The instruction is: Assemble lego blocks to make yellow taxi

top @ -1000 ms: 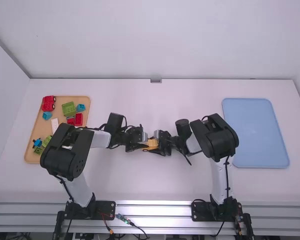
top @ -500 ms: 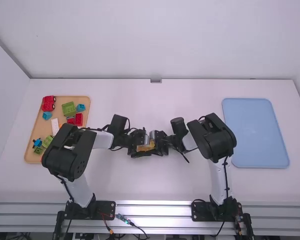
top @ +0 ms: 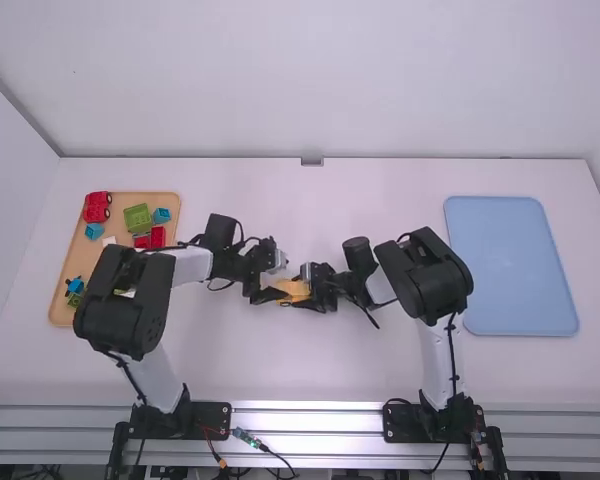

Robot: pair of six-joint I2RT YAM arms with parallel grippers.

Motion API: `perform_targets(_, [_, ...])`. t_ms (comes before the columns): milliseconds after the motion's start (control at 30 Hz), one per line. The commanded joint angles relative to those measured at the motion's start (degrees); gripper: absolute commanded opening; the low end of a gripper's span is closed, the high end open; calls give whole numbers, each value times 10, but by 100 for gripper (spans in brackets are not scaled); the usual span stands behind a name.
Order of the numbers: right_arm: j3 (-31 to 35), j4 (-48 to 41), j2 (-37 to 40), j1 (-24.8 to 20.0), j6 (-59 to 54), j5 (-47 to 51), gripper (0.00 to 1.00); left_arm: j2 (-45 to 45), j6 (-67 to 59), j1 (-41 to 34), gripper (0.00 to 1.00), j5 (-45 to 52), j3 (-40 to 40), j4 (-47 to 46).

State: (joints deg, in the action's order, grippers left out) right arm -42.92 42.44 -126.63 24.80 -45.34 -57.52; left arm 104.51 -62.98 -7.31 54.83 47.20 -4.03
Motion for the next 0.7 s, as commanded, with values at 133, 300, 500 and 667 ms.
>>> perform_targets(133, [13,-5,-11,3,-12,49,54,-27,-63,19,2,73,-10,-19])
perform_targets(300, [8,-13,-11,-1,-10,49,54,-27,-63,0,2,71,-20,-12])
perform_targets(500, [10,-8,-11,-1,-10,49,54,-24,-1,-33,2,2,-23,17])
perform_targets(667, [9,-11,-11,-1,-10,49,54,-12,12,-39,2,-9,-23,34])
